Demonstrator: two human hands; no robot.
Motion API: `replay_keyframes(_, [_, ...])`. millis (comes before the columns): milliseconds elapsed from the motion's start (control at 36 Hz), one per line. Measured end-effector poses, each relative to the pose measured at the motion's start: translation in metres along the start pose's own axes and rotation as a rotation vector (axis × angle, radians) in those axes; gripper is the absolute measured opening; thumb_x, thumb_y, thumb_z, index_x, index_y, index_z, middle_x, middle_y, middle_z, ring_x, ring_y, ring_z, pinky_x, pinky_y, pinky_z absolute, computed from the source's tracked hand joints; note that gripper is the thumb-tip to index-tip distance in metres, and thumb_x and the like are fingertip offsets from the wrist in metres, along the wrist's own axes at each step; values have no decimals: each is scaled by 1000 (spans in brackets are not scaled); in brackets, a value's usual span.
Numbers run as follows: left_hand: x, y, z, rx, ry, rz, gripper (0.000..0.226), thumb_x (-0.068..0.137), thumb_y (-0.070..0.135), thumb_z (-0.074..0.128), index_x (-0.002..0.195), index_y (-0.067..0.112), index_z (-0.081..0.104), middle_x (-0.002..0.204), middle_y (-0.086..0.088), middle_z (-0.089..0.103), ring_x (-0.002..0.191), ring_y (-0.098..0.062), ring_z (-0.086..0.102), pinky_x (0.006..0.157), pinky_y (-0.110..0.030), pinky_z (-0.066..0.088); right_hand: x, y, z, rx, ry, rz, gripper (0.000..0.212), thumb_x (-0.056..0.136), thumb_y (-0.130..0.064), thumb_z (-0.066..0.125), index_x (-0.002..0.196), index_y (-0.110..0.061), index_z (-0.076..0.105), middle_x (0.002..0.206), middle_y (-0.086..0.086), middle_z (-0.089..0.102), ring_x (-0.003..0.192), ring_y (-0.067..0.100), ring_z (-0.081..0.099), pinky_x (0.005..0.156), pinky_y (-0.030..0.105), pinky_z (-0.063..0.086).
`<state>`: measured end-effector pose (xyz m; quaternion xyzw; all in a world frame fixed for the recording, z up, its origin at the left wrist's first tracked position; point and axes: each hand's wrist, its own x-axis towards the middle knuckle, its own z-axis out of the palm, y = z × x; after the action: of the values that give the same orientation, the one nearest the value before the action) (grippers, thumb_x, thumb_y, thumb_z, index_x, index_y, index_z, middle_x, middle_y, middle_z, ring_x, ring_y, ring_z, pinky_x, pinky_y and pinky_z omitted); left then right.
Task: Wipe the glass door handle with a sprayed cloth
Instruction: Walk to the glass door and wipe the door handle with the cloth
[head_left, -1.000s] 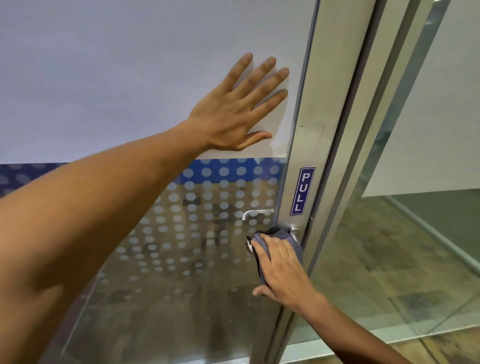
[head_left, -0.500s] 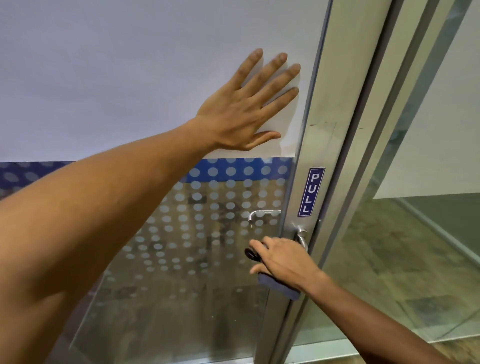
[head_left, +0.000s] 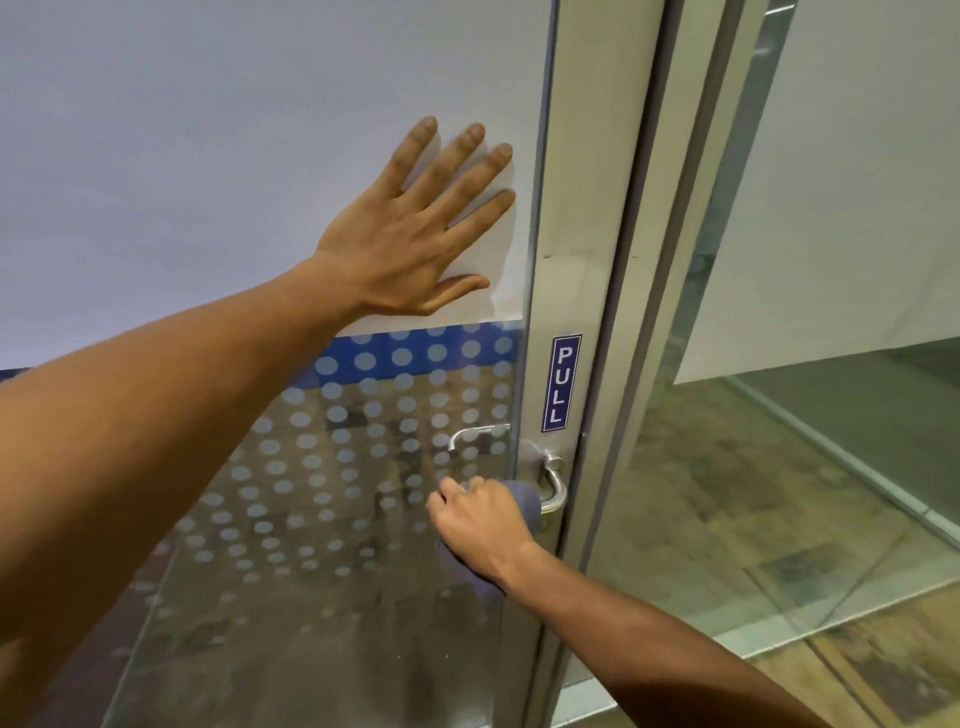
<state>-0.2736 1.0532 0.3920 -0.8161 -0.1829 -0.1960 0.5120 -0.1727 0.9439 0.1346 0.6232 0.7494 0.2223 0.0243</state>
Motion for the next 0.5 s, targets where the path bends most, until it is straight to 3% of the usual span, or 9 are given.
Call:
replay_keyframes(111, [0, 1, 0, 3, -6, 2, 89, 94, 73, -1, 162, 17, -4, 170, -16, -7, 157, -39, -5, 125, -59, 1, 8, 1, -9, -104, -42, -129, 15, 64, -21, 80, 64, -21, 65, 57, -1, 64, 43, 19, 62, 40, 24, 20])
replay_keyframes(167, [0, 1, -1, 7, -11, 3, 89, 94, 73, -1, 162, 17, -4, 170, -16, -7, 157, -39, -5, 125, -59, 0, 16, 3, -18, -143, -93, -277, 5, 75, -15, 73, 74, -19, 71, 68, 0, 72, 57, 20, 70, 41, 24, 26])
replay_keyframes(250, [0, 1, -1, 3, -12, 4, 89, 94, 73, -2, 162, 17, -4, 170, -16, -7, 157, -38, -6, 124, -58, -3, 30, 5, -37, -226, -127, -480, 14, 85, -9, 63, 89, -18, 73, 87, 1, 76, 77, 21, 73, 47, 29, 39])
replay_keyframes(361, [-1, 1, -1, 7, -13, 0, 88, 94, 72, -2, 162, 17, -4, 170, -15, -8, 157, -38, -6, 124, -57, -5, 38, -6, -41, -253, -195, -565, 12, 83, -13, 68, 86, -23, 73, 84, -3, 75, 77, 16, 73, 48, 29, 44])
replay_keyframes(444, [0, 0, -1, 11, -11, -1, 88, 94, 72, -2, 162, 17, -3, 170, -16, -8, 157, -38, -6, 124, -57, -5, 25, -7, -43, -262, -140, -601, 15, 83, -13, 64, 93, -22, 71, 86, -2, 75, 77, 17, 74, 48, 28, 37])
replay_keyframes(500, [-1, 1, -3, 4, -18, 0, 89, 94, 72, -2, 162, 16, -3, 170, -16, -8, 157, -39, -6, 124, -58, -4, 11, -7, -42, -217, -53, -701, 24, 87, -13, 57, 108, -21, 65, 91, -1, 73, 76, 21, 74, 48, 27, 41])
